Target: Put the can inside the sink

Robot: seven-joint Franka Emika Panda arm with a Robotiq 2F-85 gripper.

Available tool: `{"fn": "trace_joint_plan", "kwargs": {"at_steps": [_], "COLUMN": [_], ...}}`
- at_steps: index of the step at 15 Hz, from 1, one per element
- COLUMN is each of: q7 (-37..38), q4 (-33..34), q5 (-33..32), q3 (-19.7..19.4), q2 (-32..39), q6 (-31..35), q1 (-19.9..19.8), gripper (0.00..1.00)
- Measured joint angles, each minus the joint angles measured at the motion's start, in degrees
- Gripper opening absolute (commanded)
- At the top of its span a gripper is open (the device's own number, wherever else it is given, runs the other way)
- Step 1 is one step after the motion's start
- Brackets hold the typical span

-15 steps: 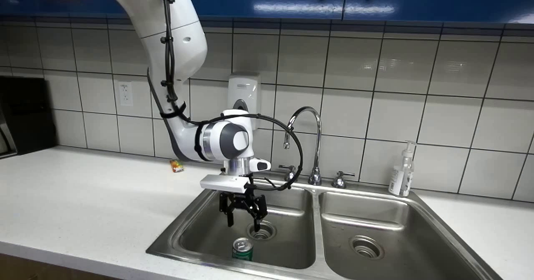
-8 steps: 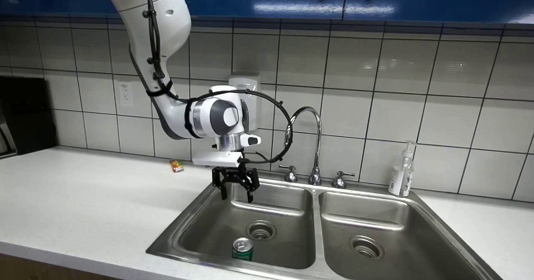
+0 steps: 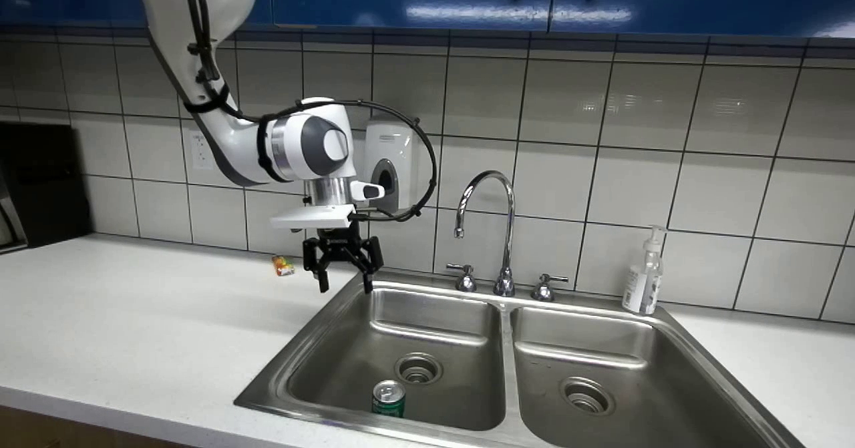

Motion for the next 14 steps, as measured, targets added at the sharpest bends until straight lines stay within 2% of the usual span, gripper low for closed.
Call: {"fn": "trace_joint_plan", "kwargs": {"at_steps": [8,14], "q7": [0.0,-1.3], "q4": [-7.6,-14.2], "q5": [-1.2,-0.7], "q3": [4.5,5.5], "q2": [-13.6,-23.6], "q6": [-11.7,-20.5], "q1": [1.1,1.1], "gripper": [1.0,1.0]}}
